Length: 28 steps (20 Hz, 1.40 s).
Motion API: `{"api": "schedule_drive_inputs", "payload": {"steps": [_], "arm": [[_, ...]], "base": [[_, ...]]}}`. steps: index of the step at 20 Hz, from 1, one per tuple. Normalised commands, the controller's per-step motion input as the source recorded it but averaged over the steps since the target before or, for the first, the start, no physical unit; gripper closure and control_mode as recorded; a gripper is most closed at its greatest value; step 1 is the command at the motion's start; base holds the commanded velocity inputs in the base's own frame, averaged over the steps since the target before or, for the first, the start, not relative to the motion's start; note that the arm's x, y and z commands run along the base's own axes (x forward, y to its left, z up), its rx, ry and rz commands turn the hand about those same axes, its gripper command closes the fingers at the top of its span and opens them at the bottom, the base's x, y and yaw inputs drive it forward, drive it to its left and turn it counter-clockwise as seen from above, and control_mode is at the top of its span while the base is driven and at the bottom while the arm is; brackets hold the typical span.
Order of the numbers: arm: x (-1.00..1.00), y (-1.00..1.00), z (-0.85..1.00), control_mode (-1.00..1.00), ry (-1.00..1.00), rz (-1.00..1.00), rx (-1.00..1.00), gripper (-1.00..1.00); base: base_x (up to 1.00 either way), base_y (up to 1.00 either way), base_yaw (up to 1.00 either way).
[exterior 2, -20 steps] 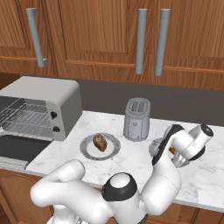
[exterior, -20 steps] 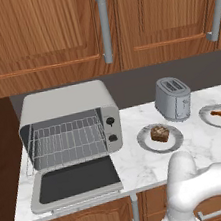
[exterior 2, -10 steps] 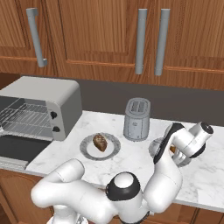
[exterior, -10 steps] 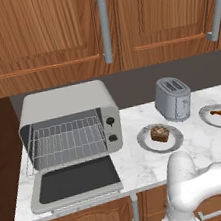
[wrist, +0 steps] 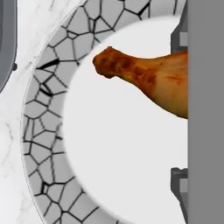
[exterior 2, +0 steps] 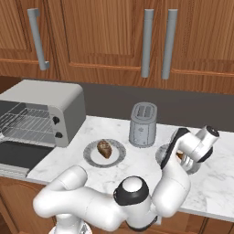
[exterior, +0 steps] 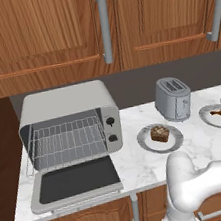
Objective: Open the toaster oven door. Place the bread on the bottom rack in the toaster oven and place the chicken drumstick on the top rack.
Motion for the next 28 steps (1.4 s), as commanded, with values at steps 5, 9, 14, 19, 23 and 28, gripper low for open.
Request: {"api": "schedule_drive_inputs", "payload": {"steps": [5, 9, 14, 19, 23, 28], "arm": [[0.00, 0.00, -0.52, -1.00, 0.06, -0.01, -0.02, 1.00], [-0.03, 0.00, -0.17, -1.00, 0.00, -0.01, -0.01, 1.00], [-0.01, 0.00, 0.00, -1.00, 0.00, 0.00, -0.03, 1.00], [-0.43, 0.02, 0.02, -1.00, -0.05, 0.00, -0.05, 1.00], [-0.96, 0.15, 0.21, -1.00, -0.18, 0.00, -0.15, 1.00], [-1.00, 0.76, 0.44, -1.00, -0.19, 0.07, -0.29, 1.00]], "base": [[0.00, 0.00, 0.00], [0.00, 0.00, 0.00], [0.00, 0.00, 0.00], [0.00, 0.00, 0.00], [0.00, 0.00, 0.00], [0.00, 0.00, 0.00]]}}
